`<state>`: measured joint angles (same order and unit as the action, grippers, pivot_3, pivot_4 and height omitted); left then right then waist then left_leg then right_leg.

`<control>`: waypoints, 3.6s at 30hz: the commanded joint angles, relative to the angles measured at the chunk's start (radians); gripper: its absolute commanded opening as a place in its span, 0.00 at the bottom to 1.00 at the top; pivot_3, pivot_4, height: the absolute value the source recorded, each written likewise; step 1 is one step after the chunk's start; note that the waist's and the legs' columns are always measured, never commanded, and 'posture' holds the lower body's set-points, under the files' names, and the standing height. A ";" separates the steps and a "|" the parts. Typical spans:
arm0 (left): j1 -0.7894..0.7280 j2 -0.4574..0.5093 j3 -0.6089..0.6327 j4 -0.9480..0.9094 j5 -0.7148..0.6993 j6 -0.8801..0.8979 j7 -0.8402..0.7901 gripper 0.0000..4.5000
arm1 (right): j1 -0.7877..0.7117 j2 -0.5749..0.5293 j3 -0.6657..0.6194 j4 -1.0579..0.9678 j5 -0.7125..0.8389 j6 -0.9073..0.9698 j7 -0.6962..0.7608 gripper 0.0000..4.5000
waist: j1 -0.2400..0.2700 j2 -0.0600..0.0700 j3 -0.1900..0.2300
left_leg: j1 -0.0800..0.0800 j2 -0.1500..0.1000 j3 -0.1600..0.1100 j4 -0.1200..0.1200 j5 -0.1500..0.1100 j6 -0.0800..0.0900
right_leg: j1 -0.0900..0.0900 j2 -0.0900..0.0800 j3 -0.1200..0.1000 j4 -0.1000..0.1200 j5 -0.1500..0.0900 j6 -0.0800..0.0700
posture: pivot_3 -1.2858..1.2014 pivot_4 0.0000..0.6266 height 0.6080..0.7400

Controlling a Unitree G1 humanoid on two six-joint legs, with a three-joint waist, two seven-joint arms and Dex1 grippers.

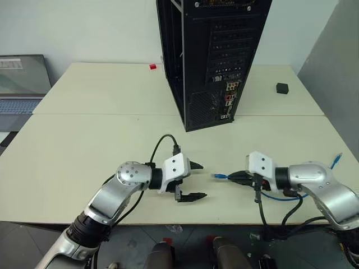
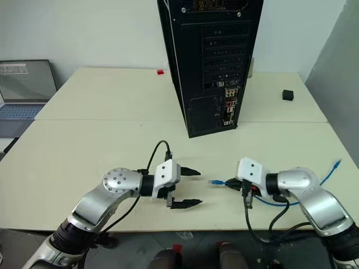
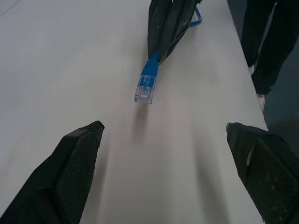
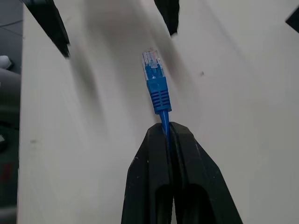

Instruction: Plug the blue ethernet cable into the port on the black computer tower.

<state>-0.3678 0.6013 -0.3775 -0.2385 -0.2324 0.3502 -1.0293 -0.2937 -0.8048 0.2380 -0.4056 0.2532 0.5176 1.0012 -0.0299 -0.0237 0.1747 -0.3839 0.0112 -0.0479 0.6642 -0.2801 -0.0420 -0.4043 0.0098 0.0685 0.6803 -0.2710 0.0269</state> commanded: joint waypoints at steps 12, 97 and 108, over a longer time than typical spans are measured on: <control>-0.053 -0.076 -0.007 0.099 0.056 -0.102 -0.036 0.51 | -0.054 0.036 0.049 -0.019 -0.018 0.022 0.002 0.00 | -0.001 0.000 0.000 | 0.000 0.000 -0.002 0.000 0.000 0.000 | 0.000 -0.001 -0.001 0.001 0.000 0.000 | 0.52 0.24 1.00; -0.102 -0.020 0.062 0.495 0.793 -1.435 0.725 0.06 | -0.120 0.255 -0.207 0.007 0.547 0.492 -0.201 0.00 | 0.001 0.000 0.000 | -0.001 0.000 -0.004 0.000 0.000 0.000 | 0.000 -0.003 -0.004 0.001 0.000 0.000 | 0.52 0.24 1.00; -0.132 0.003 0.033 0.549 0.688 -1.447 0.675 0.52 | -0.119 0.221 -0.233 0.016 0.554 0.499 -0.187 0.00 | 0.001 0.000 0.000 | -0.001 0.000 -0.004 0.000 0.000 0.000 | 0.000 -0.003 -0.004 0.001 0.000 0.000 | 0.52 0.24 1.00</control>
<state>-0.4860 0.5970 -0.3427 0.3142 0.4925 -1.0828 -0.3467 -0.4072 -0.5718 0.0392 -0.3728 0.7783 1.0172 0.8051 -0.0291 -0.0233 0.1744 -0.3848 0.0114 -0.0515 0.6643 -0.2802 -0.0418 -0.4041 0.0065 0.0649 0.6813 -0.2706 0.0267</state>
